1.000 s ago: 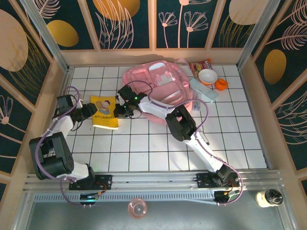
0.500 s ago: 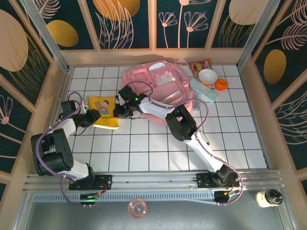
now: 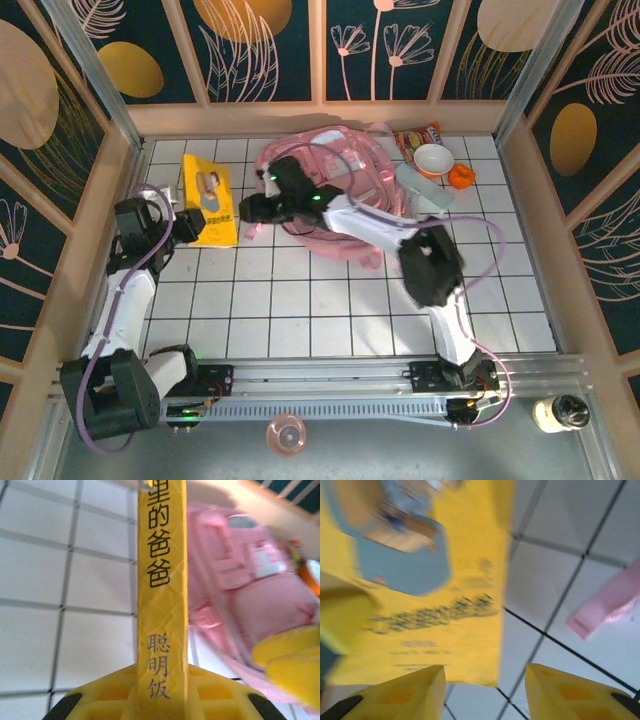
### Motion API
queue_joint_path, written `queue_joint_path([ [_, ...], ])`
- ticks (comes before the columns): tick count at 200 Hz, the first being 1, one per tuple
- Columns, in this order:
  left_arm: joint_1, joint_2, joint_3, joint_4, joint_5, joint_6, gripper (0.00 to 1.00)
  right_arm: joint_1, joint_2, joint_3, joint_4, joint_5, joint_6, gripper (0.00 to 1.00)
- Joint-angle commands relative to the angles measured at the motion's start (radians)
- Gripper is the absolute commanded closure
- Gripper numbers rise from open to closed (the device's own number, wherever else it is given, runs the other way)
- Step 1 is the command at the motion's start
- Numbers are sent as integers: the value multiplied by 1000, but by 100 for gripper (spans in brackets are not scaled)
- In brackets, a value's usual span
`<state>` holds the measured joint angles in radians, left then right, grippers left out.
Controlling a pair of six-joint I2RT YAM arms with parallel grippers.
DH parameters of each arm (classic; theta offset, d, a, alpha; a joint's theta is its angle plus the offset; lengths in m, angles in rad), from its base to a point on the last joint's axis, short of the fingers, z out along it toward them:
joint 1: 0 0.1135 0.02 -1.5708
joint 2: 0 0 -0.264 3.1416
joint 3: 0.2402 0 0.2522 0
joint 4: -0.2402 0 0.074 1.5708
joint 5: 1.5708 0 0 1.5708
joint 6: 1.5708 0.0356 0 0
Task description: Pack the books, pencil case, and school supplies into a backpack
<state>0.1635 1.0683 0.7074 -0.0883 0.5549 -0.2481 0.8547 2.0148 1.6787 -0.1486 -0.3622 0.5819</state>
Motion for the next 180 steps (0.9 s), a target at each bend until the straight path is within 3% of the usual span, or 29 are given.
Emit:
queue_joint_path([
  [1,-51,-28,51,205,186,-19,96,-42,-210,-176,204,90,-8,54],
  [23,-123,-21,49,385,254,-117,97,-70,-411,-364,276,184,-55,54],
  [52,-296,24,92,522,265,-134,97,-104,-617,-528,291,256,-172,53],
  [103,-468,168,97,979,336,-412,95,-225,-872,-712,333,172,-300,45],
  [128,-541,188,114,1011,325,-363,95,-280,-970,-776,358,123,-330,39],
  [149,-589,195,103,1079,319,-349,94,-300,-1042,-836,384,112,-358,24],
  [161,-605,208,104,1113,324,-360,94,-302,-1079,-870,399,50,-382,16],
  [180,-630,233,112,1160,334,-385,94,-332,-1107,-889,425,-91,-390,14],
])
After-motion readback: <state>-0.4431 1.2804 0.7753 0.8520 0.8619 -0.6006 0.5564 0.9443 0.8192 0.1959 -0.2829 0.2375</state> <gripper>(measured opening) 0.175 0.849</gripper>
